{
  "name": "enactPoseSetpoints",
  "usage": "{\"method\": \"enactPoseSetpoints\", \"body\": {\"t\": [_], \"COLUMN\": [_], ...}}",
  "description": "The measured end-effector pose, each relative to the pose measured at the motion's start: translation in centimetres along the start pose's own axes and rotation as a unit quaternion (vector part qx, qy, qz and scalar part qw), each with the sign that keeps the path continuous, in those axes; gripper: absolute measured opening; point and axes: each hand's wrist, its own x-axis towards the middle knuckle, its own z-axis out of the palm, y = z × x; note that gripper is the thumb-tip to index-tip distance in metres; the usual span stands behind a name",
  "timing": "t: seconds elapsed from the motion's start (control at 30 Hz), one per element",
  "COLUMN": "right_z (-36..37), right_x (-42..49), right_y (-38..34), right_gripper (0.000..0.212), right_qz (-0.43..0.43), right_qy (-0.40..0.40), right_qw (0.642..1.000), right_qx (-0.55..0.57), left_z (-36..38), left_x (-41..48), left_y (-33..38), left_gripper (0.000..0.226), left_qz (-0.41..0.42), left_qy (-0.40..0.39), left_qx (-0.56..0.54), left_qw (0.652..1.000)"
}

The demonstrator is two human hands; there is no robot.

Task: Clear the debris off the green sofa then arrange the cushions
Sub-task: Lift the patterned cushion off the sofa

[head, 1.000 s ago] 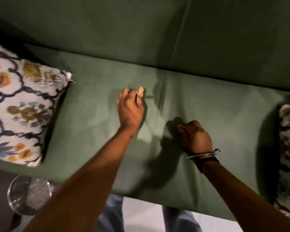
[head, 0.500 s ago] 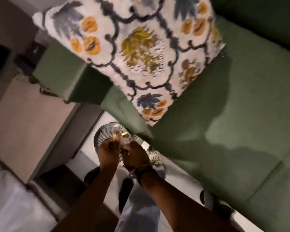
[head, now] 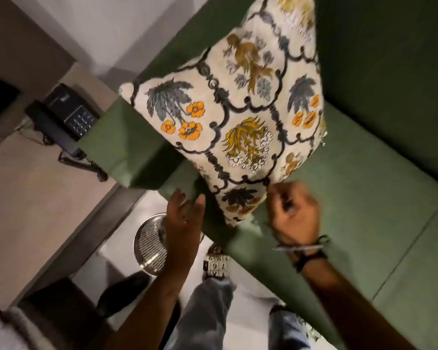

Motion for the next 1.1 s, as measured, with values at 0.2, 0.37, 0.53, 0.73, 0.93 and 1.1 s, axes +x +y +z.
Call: {"method": "enactPoseSetpoints", "body": {"t": [0.2, 0.37, 0.53, 0.73, 0.93, 1.1], "right_z": [-3.4, -5.7, -11.5, -14.2, -16.2, -21.6], "right_x": [19.4, 20.1, 14.5, 13.1, 9.6, -0.3], "right_y": [1.6, 2.0, 6.5, 10.0, 11.3, 16.1], "right_gripper": [0.075, 0.047, 0.062, 0.049, 0.053, 0.039], "right_qz": [0.216, 0.215, 0.171, 0.188, 0.207, 0.271], "right_qy": [-0.096, -0.089, 0.112, 0.216, 0.222, 0.257], "right_qw": [0.944, 0.938, 0.934, 0.936, 0.935, 0.920], "right_qx": [0.232, 0.256, 0.292, 0.205, 0.183, 0.117], "left_z": [8.0, 9.5, 13.1, 22.4, 24.5, 25.8], "left_x": [2.9, 3.5, 7.6, 11.7, 6.1, -8.7], "left_y": [9.9, 10.9, 16.6, 23.8, 19.2, 7.4], "left_gripper": [0.084, 0.088, 0.089, 0.098, 0.094, 0.078], "left_qz": [0.035, 0.066, 0.154, 0.215, 0.230, 0.171], "left_qy": [-0.008, -0.063, -0.239, -0.374, -0.207, -0.100], "left_qx": [-0.200, -0.188, -0.075, 0.064, 0.024, 0.083], "left_qw": [0.979, 0.978, 0.956, 0.900, 0.951, 0.977]}}
